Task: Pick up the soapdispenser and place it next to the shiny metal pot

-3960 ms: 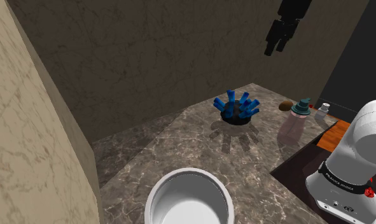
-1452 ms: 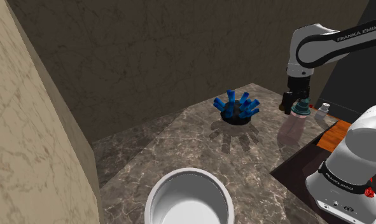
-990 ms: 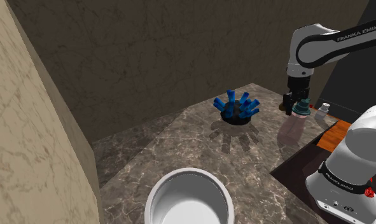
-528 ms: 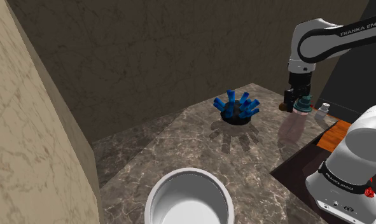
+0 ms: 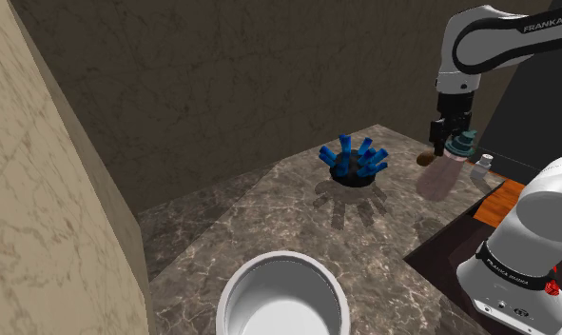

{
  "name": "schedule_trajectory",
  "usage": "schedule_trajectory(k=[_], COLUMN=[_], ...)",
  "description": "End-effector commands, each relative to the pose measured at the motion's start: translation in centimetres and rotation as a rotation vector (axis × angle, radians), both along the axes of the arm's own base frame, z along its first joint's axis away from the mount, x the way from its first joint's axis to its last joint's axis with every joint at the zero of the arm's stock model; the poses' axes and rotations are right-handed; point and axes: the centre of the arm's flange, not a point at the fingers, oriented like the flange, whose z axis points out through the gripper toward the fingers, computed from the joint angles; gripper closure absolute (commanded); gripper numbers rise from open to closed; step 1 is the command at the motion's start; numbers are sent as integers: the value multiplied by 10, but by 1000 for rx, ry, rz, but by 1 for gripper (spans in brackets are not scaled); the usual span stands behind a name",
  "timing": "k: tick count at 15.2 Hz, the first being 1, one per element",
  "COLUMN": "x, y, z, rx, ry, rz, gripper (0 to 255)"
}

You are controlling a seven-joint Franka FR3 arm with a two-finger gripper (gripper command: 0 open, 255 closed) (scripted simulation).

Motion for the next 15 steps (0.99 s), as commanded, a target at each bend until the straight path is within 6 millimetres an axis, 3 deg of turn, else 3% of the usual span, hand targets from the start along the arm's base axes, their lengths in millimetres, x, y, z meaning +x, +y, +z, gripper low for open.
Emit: schedule_trajectory(k=[1, 15], x=[1, 1], y=[1, 1], z=[10, 84], rx=[0, 0], ry=[0, 0], rz=[0, 0], gripper=[255, 255])
